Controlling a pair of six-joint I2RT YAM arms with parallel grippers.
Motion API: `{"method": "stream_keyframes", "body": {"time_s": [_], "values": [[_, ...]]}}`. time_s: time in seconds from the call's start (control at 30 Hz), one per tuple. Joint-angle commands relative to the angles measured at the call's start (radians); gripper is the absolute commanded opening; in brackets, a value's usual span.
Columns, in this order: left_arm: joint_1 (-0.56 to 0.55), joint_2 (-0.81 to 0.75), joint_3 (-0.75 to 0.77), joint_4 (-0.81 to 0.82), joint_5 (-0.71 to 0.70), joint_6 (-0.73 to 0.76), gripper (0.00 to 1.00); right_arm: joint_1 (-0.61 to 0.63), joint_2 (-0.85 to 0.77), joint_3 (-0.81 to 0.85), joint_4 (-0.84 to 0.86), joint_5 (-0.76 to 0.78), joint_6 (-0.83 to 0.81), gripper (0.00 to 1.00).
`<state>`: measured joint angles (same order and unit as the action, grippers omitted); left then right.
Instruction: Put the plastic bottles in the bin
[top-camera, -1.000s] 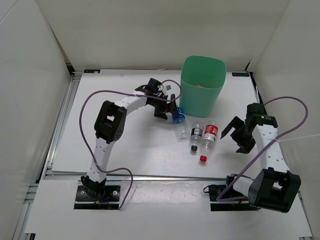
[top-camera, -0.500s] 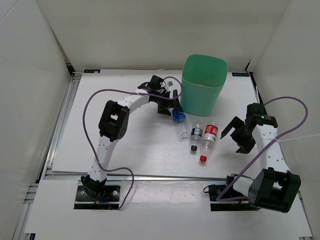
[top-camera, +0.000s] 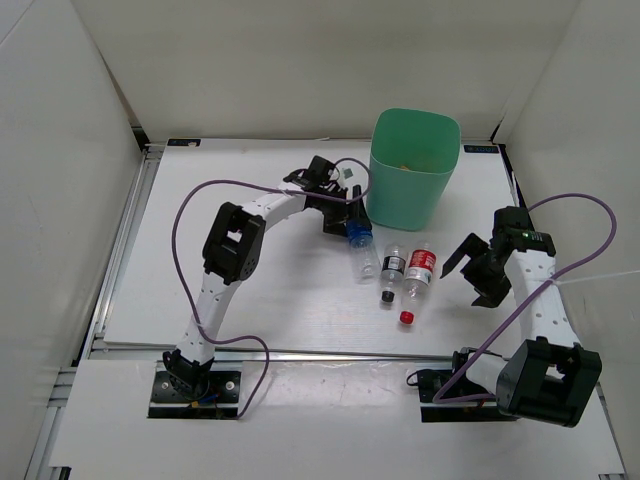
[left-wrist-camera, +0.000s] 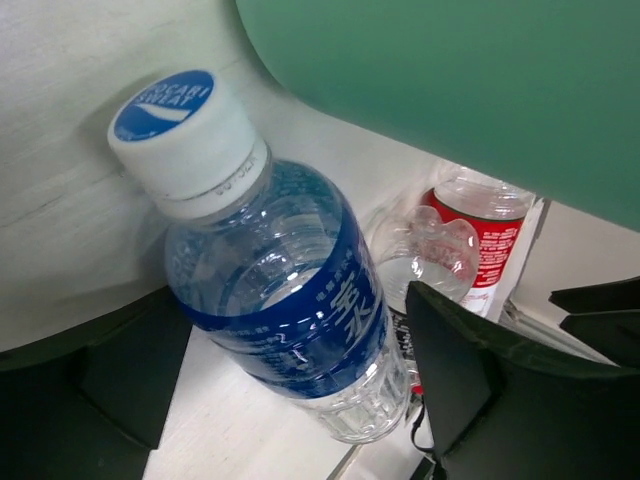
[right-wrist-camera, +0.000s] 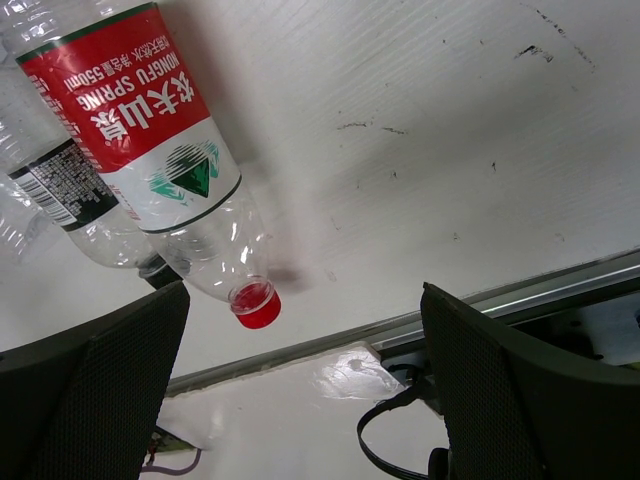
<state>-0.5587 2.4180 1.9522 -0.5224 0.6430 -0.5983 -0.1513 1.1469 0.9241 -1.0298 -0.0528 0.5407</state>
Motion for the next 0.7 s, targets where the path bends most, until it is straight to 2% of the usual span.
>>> {"method": "stream_keyframes", "body": {"time_s": [0.0, 0.03, 0.07, 0.27, 0.5, 0.67], "values": [[-0.009, -0.028, -0.038, -0.008, 0.015, 0.002, 0.93, -0.007, -0.021, 0.007, -0.016, -0.005, -0.015, 1.00], [-0.009, -0.017, -0.038, -0.008, 0.024, 0.002, 0.83, -0.007, -0.021, 0.007, -0.016, -0.005, -0.015, 1.00], [-0.009, -0.017, -0.050, -0.008, 0.033, 0.002, 0.77, -0.007, -0.021, 0.007, -0.016, -0.005, -0.015, 1.00], [0.003, -0.037, -0.122, -0.008, 0.043, 0.011, 0.56, -0.007, -0.012, 0.007, -0.016, 0.004, -0.015, 1.00], [0.111, -0.186, -0.257, -0.020, 0.017, 0.064, 0.47, -0.007, -0.012, -0.002, -0.016, 0.013, -0.015, 1.00], [0.206, -0.276, -0.251, -0.051, -0.017, 0.086, 0.42, -0.007, -0.012, -0.002, -0.004, 0.034, -0.005, 1.00]]}}
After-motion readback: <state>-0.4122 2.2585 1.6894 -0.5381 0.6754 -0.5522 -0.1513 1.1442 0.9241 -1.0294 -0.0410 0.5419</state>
